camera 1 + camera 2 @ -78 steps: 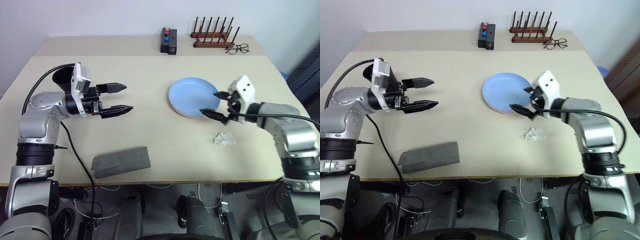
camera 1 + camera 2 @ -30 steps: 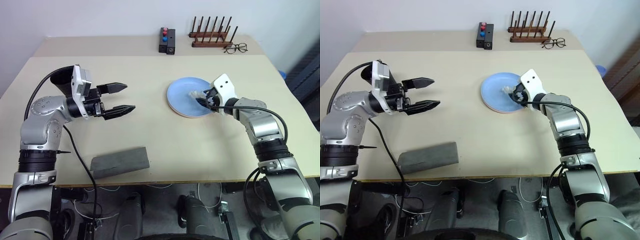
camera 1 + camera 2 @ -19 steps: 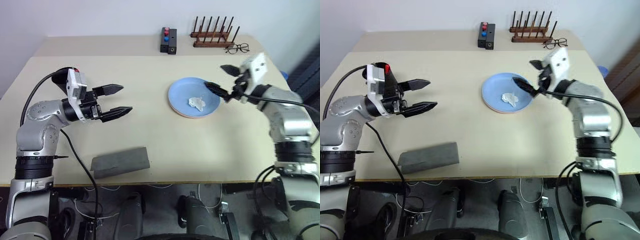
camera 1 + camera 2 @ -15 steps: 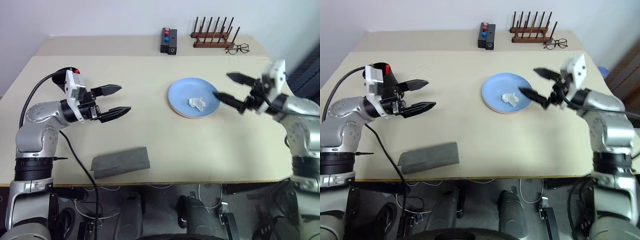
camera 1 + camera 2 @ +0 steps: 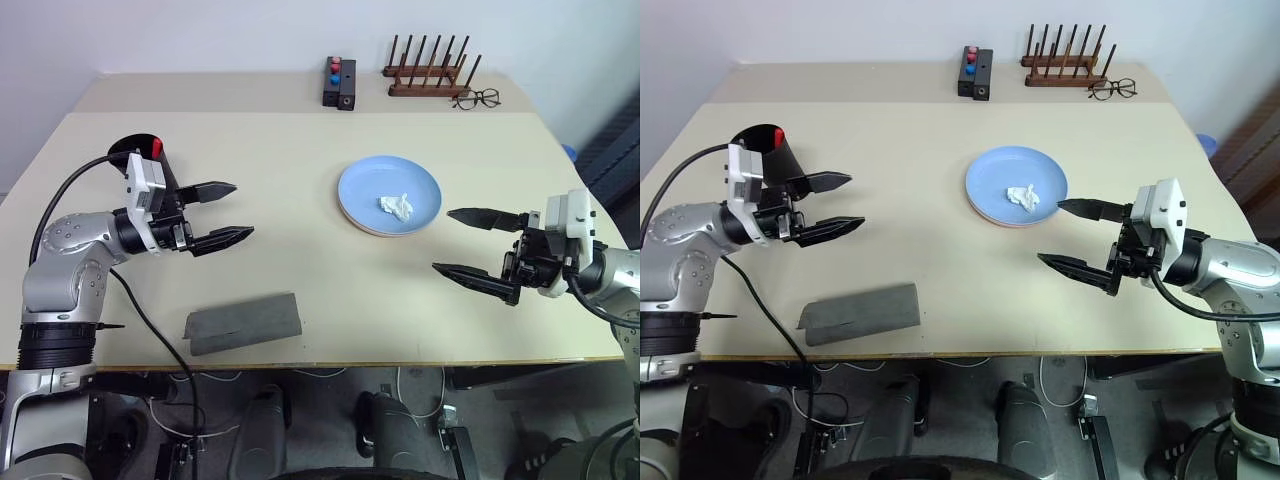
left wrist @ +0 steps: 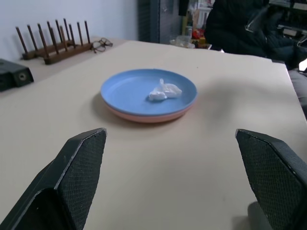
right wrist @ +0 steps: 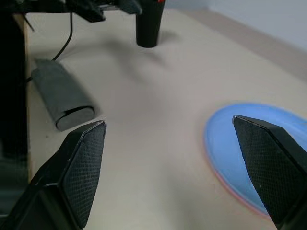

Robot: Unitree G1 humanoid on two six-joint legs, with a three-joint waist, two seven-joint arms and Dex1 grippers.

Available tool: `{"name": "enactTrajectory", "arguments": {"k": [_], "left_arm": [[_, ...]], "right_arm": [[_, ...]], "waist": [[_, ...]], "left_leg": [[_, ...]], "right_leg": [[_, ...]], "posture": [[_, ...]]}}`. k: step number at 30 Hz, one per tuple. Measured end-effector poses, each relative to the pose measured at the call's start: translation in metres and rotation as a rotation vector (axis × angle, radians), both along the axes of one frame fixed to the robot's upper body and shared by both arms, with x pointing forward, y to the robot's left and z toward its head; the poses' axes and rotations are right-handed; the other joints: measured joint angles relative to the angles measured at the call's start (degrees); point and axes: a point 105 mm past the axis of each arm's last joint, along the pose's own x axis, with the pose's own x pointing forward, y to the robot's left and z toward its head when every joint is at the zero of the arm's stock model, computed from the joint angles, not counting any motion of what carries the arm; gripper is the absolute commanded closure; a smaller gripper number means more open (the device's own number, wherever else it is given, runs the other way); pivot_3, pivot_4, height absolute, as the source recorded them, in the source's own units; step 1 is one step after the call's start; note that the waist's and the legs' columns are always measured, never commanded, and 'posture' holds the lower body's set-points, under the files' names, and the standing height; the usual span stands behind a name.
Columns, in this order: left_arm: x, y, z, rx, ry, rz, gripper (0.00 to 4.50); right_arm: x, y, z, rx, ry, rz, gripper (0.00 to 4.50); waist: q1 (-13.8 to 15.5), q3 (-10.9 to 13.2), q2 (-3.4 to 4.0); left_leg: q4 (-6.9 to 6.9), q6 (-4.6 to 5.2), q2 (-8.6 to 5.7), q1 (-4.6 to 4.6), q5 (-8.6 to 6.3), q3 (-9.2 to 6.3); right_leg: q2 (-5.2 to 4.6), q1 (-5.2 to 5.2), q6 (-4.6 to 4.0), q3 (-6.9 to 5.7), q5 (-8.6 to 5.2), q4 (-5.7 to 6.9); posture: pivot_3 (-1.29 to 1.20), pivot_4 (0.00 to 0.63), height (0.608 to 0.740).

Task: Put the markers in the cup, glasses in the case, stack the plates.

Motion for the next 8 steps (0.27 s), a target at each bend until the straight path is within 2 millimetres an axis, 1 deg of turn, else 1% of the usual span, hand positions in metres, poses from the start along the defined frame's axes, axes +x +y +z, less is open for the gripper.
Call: {"name": "enactTrajectory", "arguments": {"k": [5, 8], "left_arm": [[-0.009, -0.001, -0.015, -0.007, 0.033, 0.021, 0.00], [-0.015, -0.001, -0.020, -0.008, 0.041, 0.037, 0.00]], "right_arm": [[0.004, 0.001, 0.008, -0.011, -0.023, 0.017, 0.21], [0.008, 0.002, 0.013, -0.010, -0.031, 0.030, 0.21]], "waist": [[-0.6, 0.0, 0.00], [-0.6, 0.0, 0.01]], "left_leg": [[-0.09, 0.00, 0.00, 0.00, 0.00, 0.00], [-0.08, 0.01, 0.01, 0.01, 0.00, 0.00]], "right_leg": [[0.00, -0.06, -0.02, 0.00, 0.01, 0.02], [0.01, -0.08, -0.02, 0.01, 0.01, 0.04]], "posture": [[0.00, 0.150, 0.740], [0.00, 0.150, 0.740]]}}
